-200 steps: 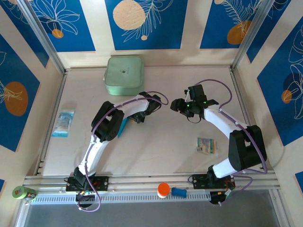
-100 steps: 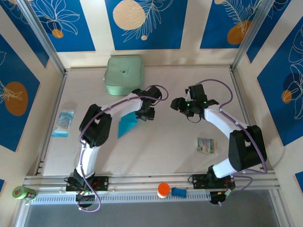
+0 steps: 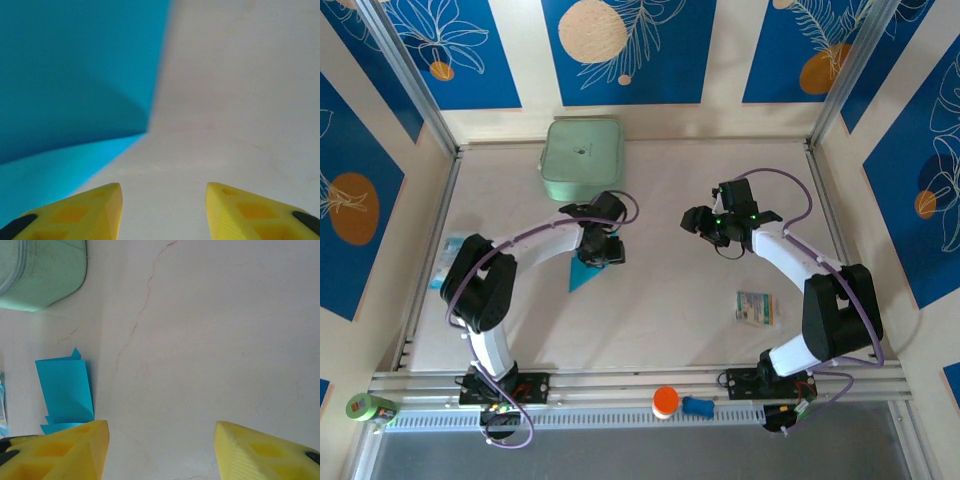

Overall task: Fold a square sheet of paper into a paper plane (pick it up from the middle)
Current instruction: Move the paper to the center of the table.

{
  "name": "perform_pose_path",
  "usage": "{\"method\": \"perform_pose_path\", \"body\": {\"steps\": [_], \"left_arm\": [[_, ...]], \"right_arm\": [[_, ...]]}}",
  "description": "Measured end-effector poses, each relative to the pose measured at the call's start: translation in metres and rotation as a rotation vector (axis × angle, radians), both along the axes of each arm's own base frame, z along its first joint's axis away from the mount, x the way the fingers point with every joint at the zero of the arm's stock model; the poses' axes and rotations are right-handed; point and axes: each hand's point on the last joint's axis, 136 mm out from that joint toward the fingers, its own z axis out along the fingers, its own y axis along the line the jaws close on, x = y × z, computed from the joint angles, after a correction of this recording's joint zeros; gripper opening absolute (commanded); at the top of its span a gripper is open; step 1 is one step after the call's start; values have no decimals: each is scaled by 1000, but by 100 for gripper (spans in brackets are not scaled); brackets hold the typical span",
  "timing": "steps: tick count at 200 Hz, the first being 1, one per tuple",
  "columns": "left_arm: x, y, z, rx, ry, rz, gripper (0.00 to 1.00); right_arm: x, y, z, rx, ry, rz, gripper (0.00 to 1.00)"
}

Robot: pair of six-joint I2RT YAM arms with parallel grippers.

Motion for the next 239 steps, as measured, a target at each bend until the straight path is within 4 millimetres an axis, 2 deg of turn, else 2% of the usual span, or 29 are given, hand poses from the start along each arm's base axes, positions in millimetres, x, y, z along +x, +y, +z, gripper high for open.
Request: {"method": "perform_pose_path", "body": {"steps": [16,41,88,149,193,239], "left_arm": [[5,15,-9,6,7,48,42],[16,32,-13,20,-5,104,42],[30,49,-14,56,-45,145,43],[28,53,-33,93,-8,127,43],[27,52,-38,101,-2,96,42],[30,32,-39,42,-20,15,32]], "right_arm": [[0,1,-2,0,5,3,57],[0,2,-4,3,11,6,57],[-2,7,-10,10,30,22,57],[-3,10,-17,9,51,32,57],[-3,10,-18,9,52,32,57],[-6,14,-21,33,73,43,55]]}}
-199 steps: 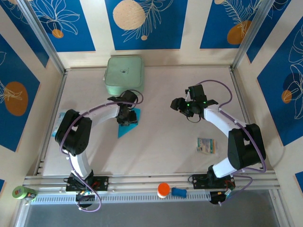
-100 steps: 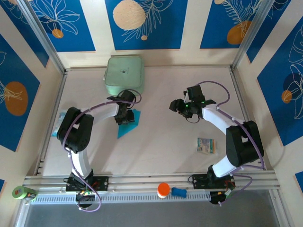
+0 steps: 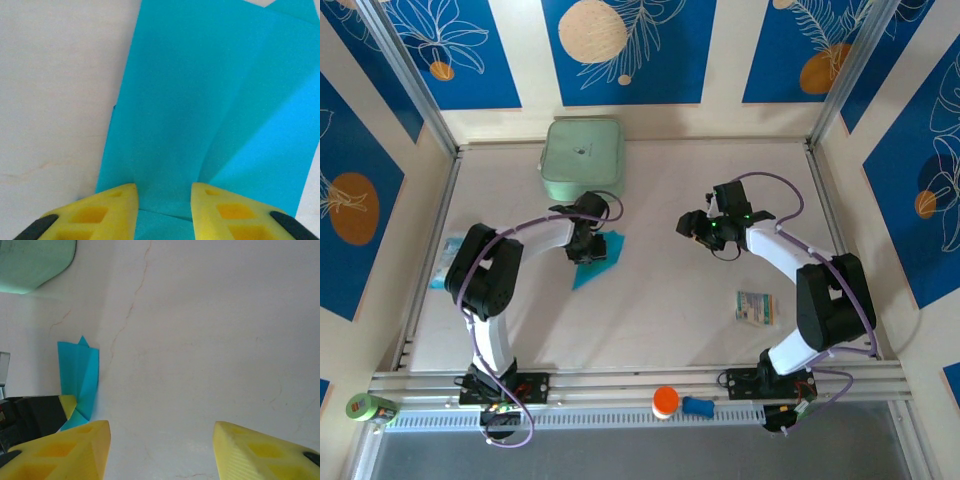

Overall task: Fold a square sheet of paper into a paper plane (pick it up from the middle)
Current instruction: Move the paper to the center of the table.

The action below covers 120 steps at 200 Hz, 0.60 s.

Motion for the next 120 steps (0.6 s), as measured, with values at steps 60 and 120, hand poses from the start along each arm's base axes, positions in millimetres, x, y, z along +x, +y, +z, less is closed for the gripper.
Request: {"method": "perform_pose_path", "body": {"steps": [60,120], "left_arm": [[1,-55,2,-117,-14,-84,26],[4,-71,1,-179,4,8,21]], "right_arm": [[-13,23,-12,70,94,27,43],[-50,69,-45,96,296,35,38]]}}
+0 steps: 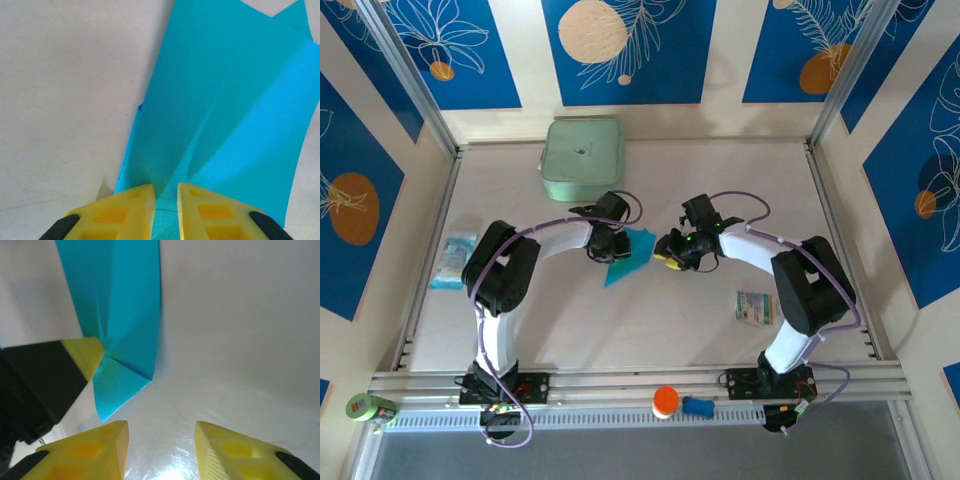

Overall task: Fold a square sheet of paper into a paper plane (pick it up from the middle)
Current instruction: Move the paper to the center of the table.

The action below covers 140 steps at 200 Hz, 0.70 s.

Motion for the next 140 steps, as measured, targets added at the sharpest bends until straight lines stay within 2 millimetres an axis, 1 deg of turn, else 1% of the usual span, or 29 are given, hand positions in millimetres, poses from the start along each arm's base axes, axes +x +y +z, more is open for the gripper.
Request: {"method": "perform_pose_path", "body": {"steps": [27,44,63,81,107,140], "left_arm": [[0,0,0,-7,4,21,21],[1,-1,0,-10,4,26,20],[1,-1,-1,-12,4,30,20],[1,-1,-1,-12,5,31,20],[1,-1,-1,-12,5,31,20],[1,-1,-1,-12,5,31,20]], "right_arm": [[-12,12,-19,-10,91,-23,36],[-13,17,-26,-15,127,-43,37],[-9,23,-27,-13,140,-56,36],[-2,29,-24,1,130,-66,35],[3,32,-24,10,132,-81,31],[4,34,-31,14,144,-86,25]]}}
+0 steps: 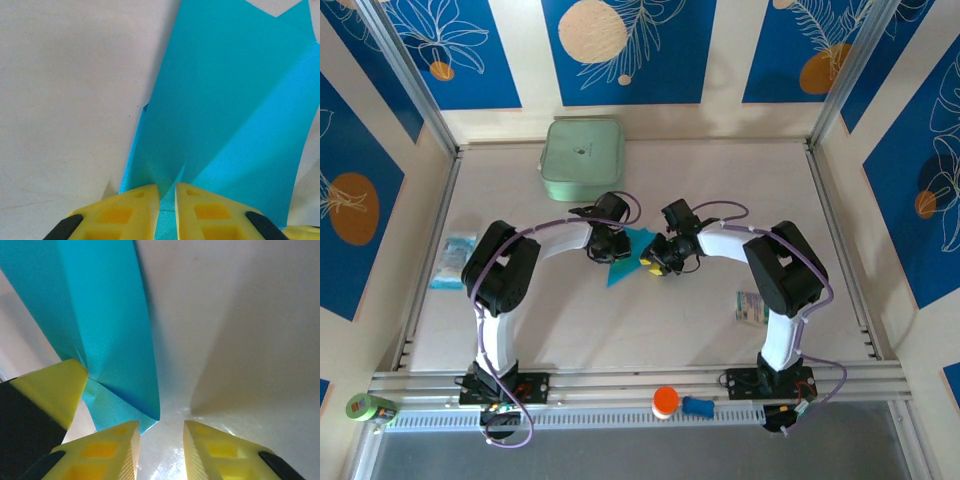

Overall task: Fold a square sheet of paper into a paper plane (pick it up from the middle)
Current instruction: Move the paper to the center of the table, then fold the wing for the fifth time at the center of the table.

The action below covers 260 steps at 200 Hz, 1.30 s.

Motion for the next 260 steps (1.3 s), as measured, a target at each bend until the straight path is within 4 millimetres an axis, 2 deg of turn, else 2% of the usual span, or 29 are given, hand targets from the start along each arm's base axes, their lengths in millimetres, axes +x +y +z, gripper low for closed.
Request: {"method": "perform_pose_path", "body": {"steps": [87,116,147,170,195,213,226,243,260], "left_arm": [[0,0,1,-1,-1,0,20],[0,0,1,-1,-1,-1,22],[1,-1,5,0,-10,-24,30],[-2,1,13,9,-21,-57,41],[1,-2,42,-16,-109,-125,53],[3,-5,66,-51,-200,-184,58],[1,-6,76,-70,-258,-221,62],[-5,-8,77,-77,-315,-278,65],[-14,-11,69,-72,-360,-349,68]], "right_arm": [[14,15,10,90,-49,-8,18],[15,13,8,95,-44,-24,10],[17,11,8,94,-48,-27,0],[17,7,7,83,-57,-33,0],[18,-6,13,58,-78,-60,0],[23,-16,25,53,-113,-85,0],[27,-22,35,49,-137,-101,0],[30,-29,45,44,-158,-120,0],[30,-35,48,34,-155,-134,0]]}}
